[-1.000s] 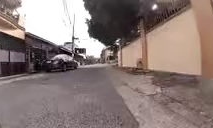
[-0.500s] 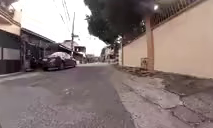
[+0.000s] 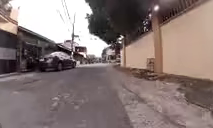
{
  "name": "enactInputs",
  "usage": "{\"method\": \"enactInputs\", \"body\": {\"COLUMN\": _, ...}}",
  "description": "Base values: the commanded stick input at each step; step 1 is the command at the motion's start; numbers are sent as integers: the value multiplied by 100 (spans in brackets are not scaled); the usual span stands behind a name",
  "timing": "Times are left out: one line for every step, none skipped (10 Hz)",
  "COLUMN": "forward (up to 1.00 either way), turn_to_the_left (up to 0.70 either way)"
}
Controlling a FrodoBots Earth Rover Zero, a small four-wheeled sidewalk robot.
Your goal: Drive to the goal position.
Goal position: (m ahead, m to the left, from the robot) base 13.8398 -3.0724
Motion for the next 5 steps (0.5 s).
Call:
{"method": "enactInputs", "body": {"forward": 100, "turn_to_the_left": 0}}
{"method": "enactInputs", "body": {"forward": 100, "turn_to_the_left": 0}}
{"method": "enactInputs", "body": {"forward": 100, "turn_to_the_left": 0}}
{"method": "enactInputs", "body": {"forward": 100, "turn_to_the_left": 0}}
{"method": "enactInputs", "body": {"forward": 100, "turn_to_the_left": 0}}
